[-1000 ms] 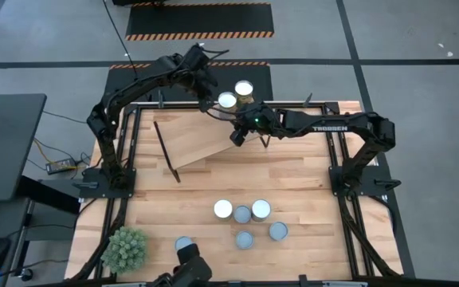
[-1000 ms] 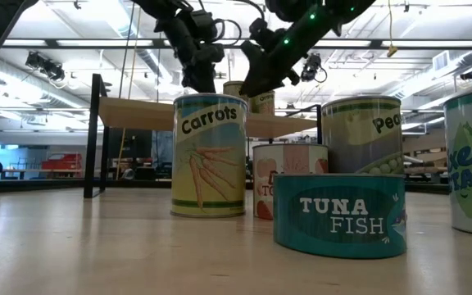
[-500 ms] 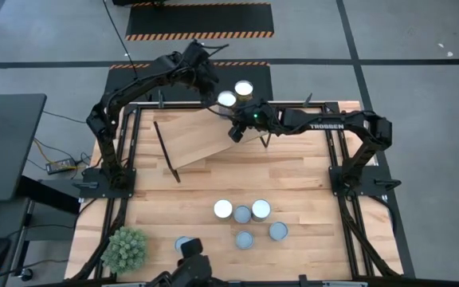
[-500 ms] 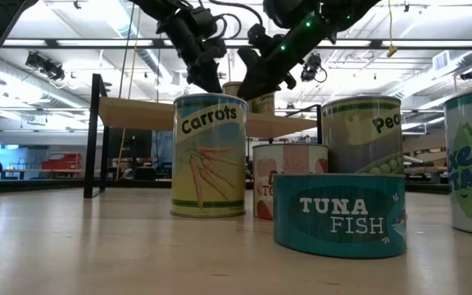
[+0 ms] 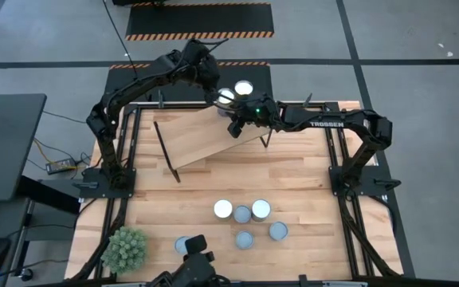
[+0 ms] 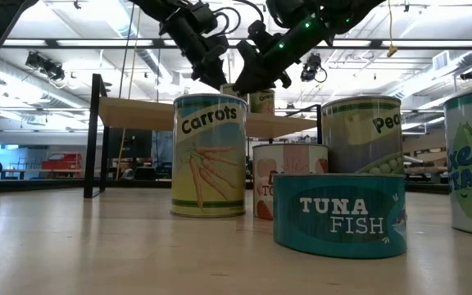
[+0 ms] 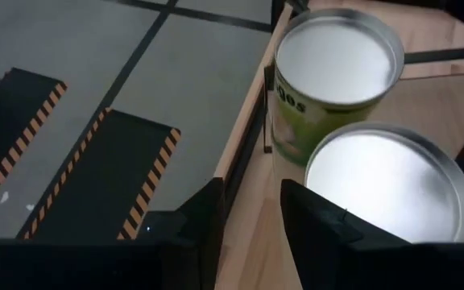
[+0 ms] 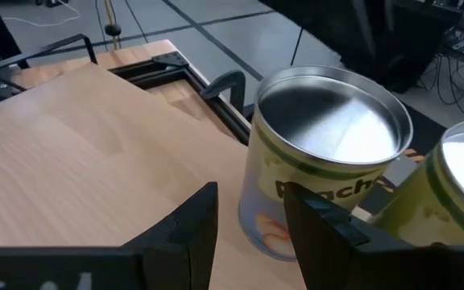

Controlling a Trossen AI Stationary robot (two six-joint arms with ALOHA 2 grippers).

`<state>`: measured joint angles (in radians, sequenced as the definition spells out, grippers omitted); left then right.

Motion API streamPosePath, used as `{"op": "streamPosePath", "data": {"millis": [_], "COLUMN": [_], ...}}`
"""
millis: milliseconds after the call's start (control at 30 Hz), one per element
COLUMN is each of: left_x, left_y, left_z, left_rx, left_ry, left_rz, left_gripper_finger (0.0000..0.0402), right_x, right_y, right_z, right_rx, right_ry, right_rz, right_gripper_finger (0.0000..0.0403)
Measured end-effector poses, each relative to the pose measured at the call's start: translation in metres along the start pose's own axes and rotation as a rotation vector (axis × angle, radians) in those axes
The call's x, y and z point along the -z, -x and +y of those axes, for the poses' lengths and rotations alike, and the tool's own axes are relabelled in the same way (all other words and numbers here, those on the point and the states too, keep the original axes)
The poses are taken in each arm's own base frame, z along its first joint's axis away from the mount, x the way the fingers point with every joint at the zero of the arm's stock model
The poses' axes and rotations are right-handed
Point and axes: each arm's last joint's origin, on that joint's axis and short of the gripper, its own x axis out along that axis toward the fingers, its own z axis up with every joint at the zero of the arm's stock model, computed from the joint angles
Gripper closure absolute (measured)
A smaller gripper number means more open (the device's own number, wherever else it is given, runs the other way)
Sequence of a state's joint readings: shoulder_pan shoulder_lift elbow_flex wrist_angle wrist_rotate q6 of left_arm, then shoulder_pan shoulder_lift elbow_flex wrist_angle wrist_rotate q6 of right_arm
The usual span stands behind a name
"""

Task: Pick and place cans onto a shelf
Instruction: Put the canned peaches on the shelf

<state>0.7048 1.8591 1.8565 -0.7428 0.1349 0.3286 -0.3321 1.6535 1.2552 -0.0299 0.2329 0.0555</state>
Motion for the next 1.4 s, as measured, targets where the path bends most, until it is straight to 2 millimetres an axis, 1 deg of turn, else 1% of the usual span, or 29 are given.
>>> {"op": "streamPosePath", "data": {"millis": [200, 233, 333, 500, 633, 733, 933, 1200, 1400], "left_x": [-0.003, -0.003, -0.001, 0.006, 0.014, 0.014, 0.011, 0.006, 0.008], "left_y": [0.0, 0.0, 0.0, 0.001, -0.007, -0.011, -0.016, -0.018, -0.024], "left_z": [0.0, -0.001, 0.002, 0.008, 0.005, 0.002, -0.005, -0.007, -0.009], "left_rx": [0.032, 0.021, -0.087, -0.108, -0.053, 0.006, 0.039, 0.074, 0.083], "left_ry": [-0.002, -0.004, 0.0, 0.053, 0.081, 0.096, 0.09, 0.083, 0.086], "left_rz": [-0.041, -0.037, 0.011, 0.064, 0.129, 0.122, 0.105, 0.048, 0.067], "left_gripper_finger": [0.0272, 0.0272, 0.0272, 0.0272, 0.0272, 0.0272, 0.0272, 0.0272, 0.0272], "right_x": [-0.002, -0.003, -0.002, 0.002, 0.009, 0.01, 0.011, 0.009, 0.009], "right_y": [0.0, 0.0, 0.002, 0.006, 0.007, 0.009, 0.009, 0.009, 0.007], "right_z": [0.0, 0.0, 0.005, 0.016, 0.017, 0.015, 0.013, 0.014, 0.015], "right_rx": [-0.001, -0.002, -0.014, -0.027, 0.048, 0.095, 0.15, 0.131, 0.094], "right_ry": [-0.007, -0.009, -0.026, -0.006, -0.011, -0.013, -0.009, -0.017, -0.026], "right_rz": [-0.023, -0.028, -0.021, 0.016, 0.076, 0.094, 0.099, 0.076, 0.067], "right_gripper_finger": [0.0252, 0.0252, 0.0252, 0.0252, 0.0252, 0.0252, 0.0252, 0.0252, 0.0252]}}
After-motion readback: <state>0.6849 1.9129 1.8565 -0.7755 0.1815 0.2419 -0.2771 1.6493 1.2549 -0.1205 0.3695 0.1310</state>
